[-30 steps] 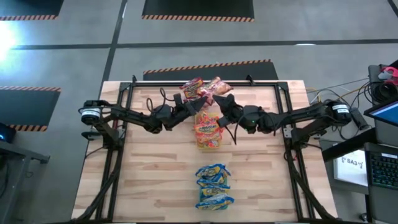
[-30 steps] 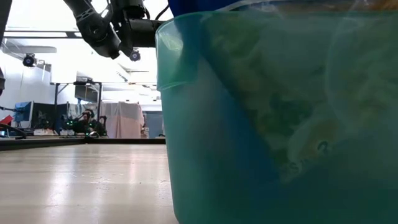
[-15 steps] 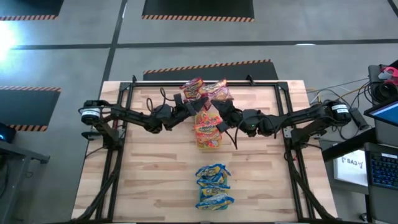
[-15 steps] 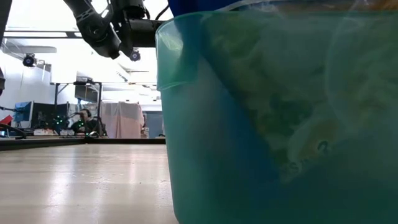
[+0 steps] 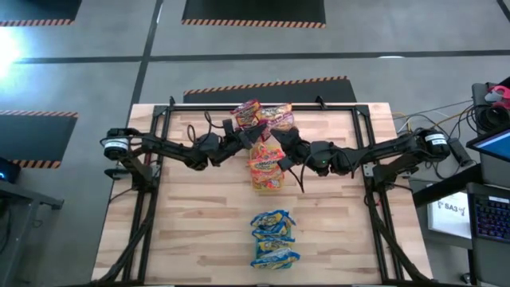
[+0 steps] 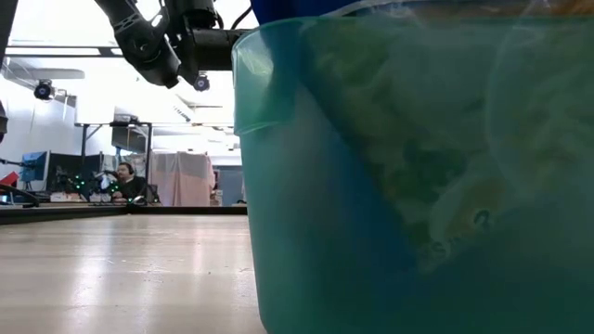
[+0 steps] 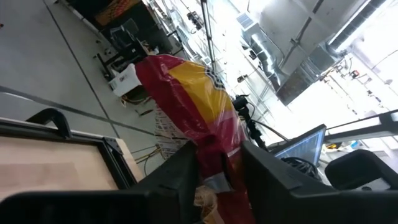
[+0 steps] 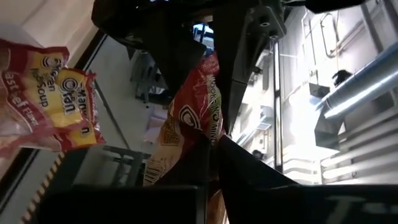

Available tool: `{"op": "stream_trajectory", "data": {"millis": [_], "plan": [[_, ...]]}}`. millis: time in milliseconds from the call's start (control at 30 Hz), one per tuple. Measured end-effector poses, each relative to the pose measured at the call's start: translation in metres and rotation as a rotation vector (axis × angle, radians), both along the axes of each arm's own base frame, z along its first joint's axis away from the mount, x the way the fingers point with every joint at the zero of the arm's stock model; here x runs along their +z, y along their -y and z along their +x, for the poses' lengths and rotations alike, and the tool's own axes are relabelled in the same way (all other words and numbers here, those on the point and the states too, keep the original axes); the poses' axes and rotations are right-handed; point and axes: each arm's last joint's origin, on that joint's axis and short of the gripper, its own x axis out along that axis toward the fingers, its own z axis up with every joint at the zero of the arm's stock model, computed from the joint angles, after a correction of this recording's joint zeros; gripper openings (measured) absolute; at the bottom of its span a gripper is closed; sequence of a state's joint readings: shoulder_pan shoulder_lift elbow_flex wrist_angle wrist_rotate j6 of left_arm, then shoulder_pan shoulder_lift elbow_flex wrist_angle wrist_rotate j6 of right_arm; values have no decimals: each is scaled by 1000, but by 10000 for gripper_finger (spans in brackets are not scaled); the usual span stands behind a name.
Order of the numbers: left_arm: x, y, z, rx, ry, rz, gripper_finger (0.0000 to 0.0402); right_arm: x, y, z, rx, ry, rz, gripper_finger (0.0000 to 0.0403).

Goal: Sort Maruchan noodles
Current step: Put the red noodle pack into the transparent bin

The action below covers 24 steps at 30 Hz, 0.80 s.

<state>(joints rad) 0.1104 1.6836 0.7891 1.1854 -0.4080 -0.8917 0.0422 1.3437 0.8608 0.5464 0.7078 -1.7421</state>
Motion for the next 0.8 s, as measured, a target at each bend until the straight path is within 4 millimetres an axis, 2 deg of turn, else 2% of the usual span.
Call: {"op": "stream_trajectory", "data": {"millis": [400, 567, 800], "plan": [[-1, -6, -1, 4, -8, 5, 77, -4, 1, -1, -33, 57, 124, 89], [0, -16, -2, 40, -25, 33, 76, -6, 1, -1, -53, 113, 218, 93], [0, -34, -6, 101, -33, 44, 76, -19, 2, -3, -95, 89, 342, 93]]}}
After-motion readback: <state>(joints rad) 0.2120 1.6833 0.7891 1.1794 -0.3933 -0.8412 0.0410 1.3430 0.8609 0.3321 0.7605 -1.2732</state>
